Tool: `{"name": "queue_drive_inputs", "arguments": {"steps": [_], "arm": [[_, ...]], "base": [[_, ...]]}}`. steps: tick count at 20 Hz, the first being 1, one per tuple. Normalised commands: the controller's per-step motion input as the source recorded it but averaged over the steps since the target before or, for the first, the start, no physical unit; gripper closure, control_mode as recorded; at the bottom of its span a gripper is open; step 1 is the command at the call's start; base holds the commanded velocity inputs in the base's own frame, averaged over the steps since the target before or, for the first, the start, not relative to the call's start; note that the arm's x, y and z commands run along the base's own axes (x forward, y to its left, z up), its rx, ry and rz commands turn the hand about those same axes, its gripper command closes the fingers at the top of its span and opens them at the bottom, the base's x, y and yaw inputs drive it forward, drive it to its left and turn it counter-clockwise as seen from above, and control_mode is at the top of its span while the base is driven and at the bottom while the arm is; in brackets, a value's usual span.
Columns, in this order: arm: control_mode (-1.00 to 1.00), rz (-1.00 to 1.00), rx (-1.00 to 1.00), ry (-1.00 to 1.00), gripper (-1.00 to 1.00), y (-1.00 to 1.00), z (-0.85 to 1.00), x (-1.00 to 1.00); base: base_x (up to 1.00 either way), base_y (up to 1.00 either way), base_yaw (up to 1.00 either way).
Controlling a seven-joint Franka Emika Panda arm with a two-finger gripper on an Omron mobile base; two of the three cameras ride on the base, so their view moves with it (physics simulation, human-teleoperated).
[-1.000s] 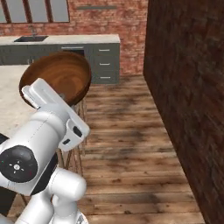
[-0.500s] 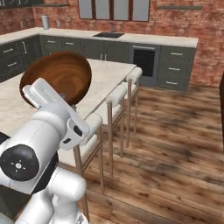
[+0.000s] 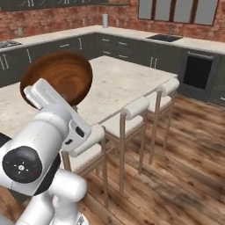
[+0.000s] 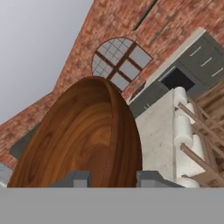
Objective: Pick up the bowls from the cabinet and place each bowl in front of a stool on the dining counter.
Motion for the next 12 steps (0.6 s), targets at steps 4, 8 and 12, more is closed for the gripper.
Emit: {"name": "queue_drive_inputs", "arguments": {"steps": [4, 8, 12], "arm": [[1.00, 0.00, 0.00, 0.00, 1.00, 0.00, 0.00, 0.00], [1.00, 0.00, 0.00, 0.00, 1.00, 0.00, 0.00, 0.00], [1.00, 0.00, 0.00, 0.00, 1.00, 0.00, 0.00, 0.00]], "base": [[0.75, -0.58, 0.51], [0.70, -0.43, 0.49], [0.76, -0.29, 0.52]]}}
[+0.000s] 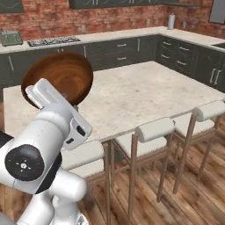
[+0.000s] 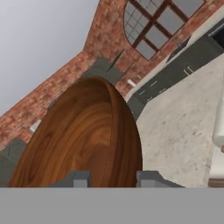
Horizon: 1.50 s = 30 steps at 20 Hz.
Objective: Pick up the bowls from the cabinet and place each bowl in front of a stool on the dining counter.
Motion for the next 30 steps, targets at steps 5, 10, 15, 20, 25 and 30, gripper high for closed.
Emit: {"name": "queue_drive_inputs", "arguments": {"steps": [5, 10, 15, 20, 25, 30], "arm": [[1.00, 0.00, 0.00, 0.00, 1.00, 0.00, 0.00, 0.00], [1.00, 0.00, 0.00, 0.00, 1.00, 0.00, 0.00, 0.00], [1.00, 0.00, 0.00, 0.00, 1.00, 0.00, 0.00, 0.00], [1.00, 0.00, 0.00, 0.00, 1.00, 0.00, 0.00, 0.00], [1.00, 0.00, 0.00, 0.00, 1.00, 0.00, 0.00, 0.00], [1.00, 0.00, 0.00, 0.00, 1.00, 0.00, 0.00, 0.00]], "base": [[0.72, -0.43, 0.59], [0.72, -0.63, 0.63], [0.66, -0.61, 0.64], [0.62, -0.53, 0.61], [0.71, -0.32, 0.51], [0.56, -0.05, 0.27]]}}
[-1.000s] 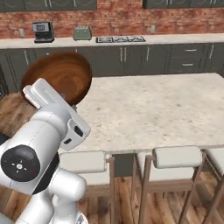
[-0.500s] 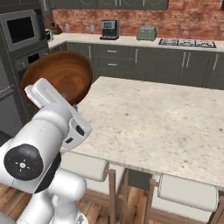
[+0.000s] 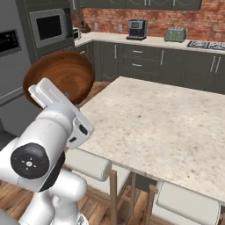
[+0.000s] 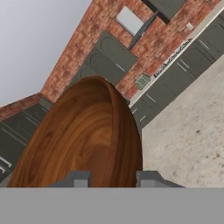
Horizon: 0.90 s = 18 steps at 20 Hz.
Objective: Pick up the bowls from the cabinet and place each bowl in front of a stool on the dining counter.
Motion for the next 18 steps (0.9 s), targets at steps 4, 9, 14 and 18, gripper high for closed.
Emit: {"name": "queue_drive_inputs", "arguments": {"steps": [4, 9, 14, 18], "arm": [[1.00, 0.00, 0.00, 0.00, 1.00, 0.00, 0.00, 0.00], [1.00, 0.00, 0.00, 0.00, 1.00, 0.00, 0.00, 0.00], [-1.00, 0.02, 0.00, 0.09, 1.00, -0.02, -0.09, 0.21], [-1.00, 0.06, 0.00, 0.22, 1.00, -0.08, -0.30, 0.42]], "base": [[0.29, 0.00, 0.03], [0.39, 0.00, 0.01], [0.39, -0.01, 0.04], [0.00, 0.00, 0.00]]}}
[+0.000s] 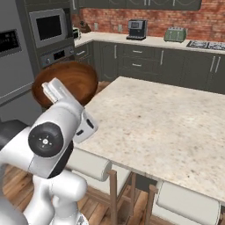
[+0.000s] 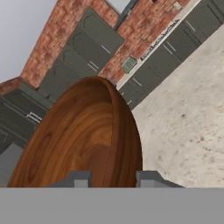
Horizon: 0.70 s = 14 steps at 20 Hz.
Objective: Pick up the bowls from the cabinet and place each bowl in front of a stool on the dining counter.
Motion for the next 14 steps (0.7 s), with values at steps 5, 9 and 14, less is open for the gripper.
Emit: {"name": "queue_drive_inputs", "arguments": {"steps": [5, 9, 14], "arm": [[-1.00, 0.07, 0.00, 0.09, 1.00, -0.03, -0.46, 0.34], [-1.00, 0.04, 0.00, 0.01, 1.00, -0.05, -0.55, 0.16], [-1.00, 0.00, 0.00, 0.08, 1.00, -0.19, -0.46, 0.20]], "base": [[0.00, 0.00, 0.00], [0.00, 0.00, 0.00], [0.00, 0.00, 0.00]]}}
